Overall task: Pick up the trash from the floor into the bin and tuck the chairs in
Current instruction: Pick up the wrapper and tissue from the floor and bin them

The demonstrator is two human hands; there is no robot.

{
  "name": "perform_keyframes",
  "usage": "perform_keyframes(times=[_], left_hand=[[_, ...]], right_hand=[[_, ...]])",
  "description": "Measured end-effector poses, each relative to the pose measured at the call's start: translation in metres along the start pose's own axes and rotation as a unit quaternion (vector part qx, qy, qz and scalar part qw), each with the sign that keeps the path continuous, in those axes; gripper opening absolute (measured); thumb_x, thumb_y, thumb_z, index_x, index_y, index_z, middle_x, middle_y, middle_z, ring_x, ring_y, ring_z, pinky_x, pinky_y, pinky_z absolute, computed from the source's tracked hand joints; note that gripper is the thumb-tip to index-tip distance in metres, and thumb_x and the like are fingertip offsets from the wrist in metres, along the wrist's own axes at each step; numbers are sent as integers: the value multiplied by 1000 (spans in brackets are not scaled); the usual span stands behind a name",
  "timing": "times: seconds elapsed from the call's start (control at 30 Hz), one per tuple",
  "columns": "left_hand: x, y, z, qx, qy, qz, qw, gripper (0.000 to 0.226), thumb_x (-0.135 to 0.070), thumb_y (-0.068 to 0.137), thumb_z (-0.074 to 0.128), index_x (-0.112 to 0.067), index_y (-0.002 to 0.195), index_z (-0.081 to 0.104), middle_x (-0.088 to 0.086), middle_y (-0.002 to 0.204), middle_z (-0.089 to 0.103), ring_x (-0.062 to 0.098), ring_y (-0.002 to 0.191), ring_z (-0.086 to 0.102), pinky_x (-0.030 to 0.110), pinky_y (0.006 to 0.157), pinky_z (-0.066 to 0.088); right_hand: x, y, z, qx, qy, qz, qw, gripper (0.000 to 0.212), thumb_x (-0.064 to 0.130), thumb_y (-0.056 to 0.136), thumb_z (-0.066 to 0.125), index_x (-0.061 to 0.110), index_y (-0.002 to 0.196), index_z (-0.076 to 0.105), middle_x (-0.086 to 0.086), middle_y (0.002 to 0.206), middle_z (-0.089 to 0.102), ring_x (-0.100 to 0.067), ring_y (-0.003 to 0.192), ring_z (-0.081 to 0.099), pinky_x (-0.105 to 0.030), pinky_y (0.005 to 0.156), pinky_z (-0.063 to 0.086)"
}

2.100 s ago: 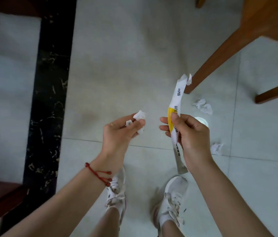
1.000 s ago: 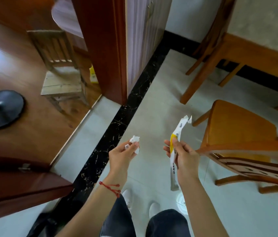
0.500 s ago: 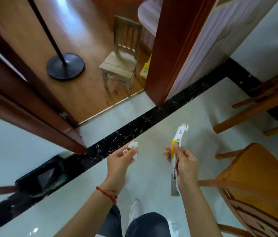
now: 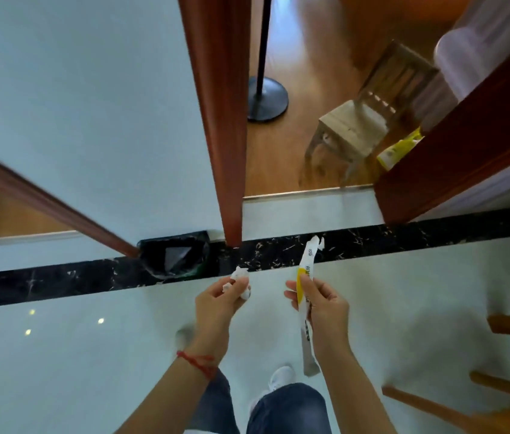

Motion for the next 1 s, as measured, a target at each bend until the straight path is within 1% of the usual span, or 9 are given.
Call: perform_keyframes(times=[0.13,0.23,0.3,0.37,0.47,0.63,0.77,0.9,1.0], left_hand=[[-29,30,-59,-34,15,-9,999,11,-10,76,70,-8,87,70,11,85,69,18,77,65,17,63,55],[-58,63,-110,-54,1,-4,999,16,-11,76,70,-4,91,70,12,88,69,19,80,65,18,66,55],[-73,85,-144,-67,-2,1,998,12,-10,76,70,-5,87,71,12,87,69,19,80,65,19,68,56],[-81,106,-172,-81,-4,1,997,9,-9,76,69,-7,85,72,12,87,69,19,80,65,18,66,56],[-80,137,-201,-103,0,-9,995,16,-7,77,68,-1,91,70,12,87,68,20,80,64,19,66,56],[-58,189,-220,-133,-16,-32,990,14,-7,76,69,-1,89,70,10,79,67,18,75,63,19,65,56],[-31,231,-223,-147,-32,-55,987,4,-6,76,70,-6,79,71,10,79,65,18,76,61,19,64,57],[-7,272,-228,-165,-39,-75,983,17,-7,75,71,3,89,68,11,81,65,17,76,62,17,59,55],[11,302,-231,-179,-67,-98,977,18,-6,75,71,3,90,67,13,82,64,18,74,62,22,63,58]], right_hand=[[-24,-3,64,-1,-14,11,1000,14,23,83,62,11,83,68,-3,73,75,-21,69,71,-19,57,54],[-49,3,115,-6,0,48,999,14,22,83,63,9,83,68,-7,77,74,-22,71,71,-22,60,56],[-64,9,151,-1,14,68,998,15,22,83,63,8,83,67,-8,77,74,-21,70,70,-23,63,56],[-79,17,183,9,24,81,996,15,21,83,64,7,84,67,-7,75,74,-20,68,70,-23,61,56],[-101,29,216,18,17,99,995,15,20,83,64,6,86,67,-6,73,75,-20,67,71,-21,59,56],[-140,59,242,21,-3,120,993,13,18,84,63,6,80,67,-6,71,74,-21,67,71,-22,59,54],[-174,93,251,19,-20,147,989,14,19,84,63,5,81,66,-6,71,74,-19,66,71,-19,57,55],[-200,123,255,8,-29,167,985,13,16,85,61,4,81,64,-11,77,71,-16,61,70,-17,55,54],[-213,143,260,13,-37,168,985,14,16,85,61,3,81,63,-13,78,70,-16,61,69,-17,54,55]])
Point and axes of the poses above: each hand's wrist, its own y-axis towards the middle knuckle, its own z-axis out of the palm, x = y × z, the point moved 9 cm from there along y, towards the middle knuckle
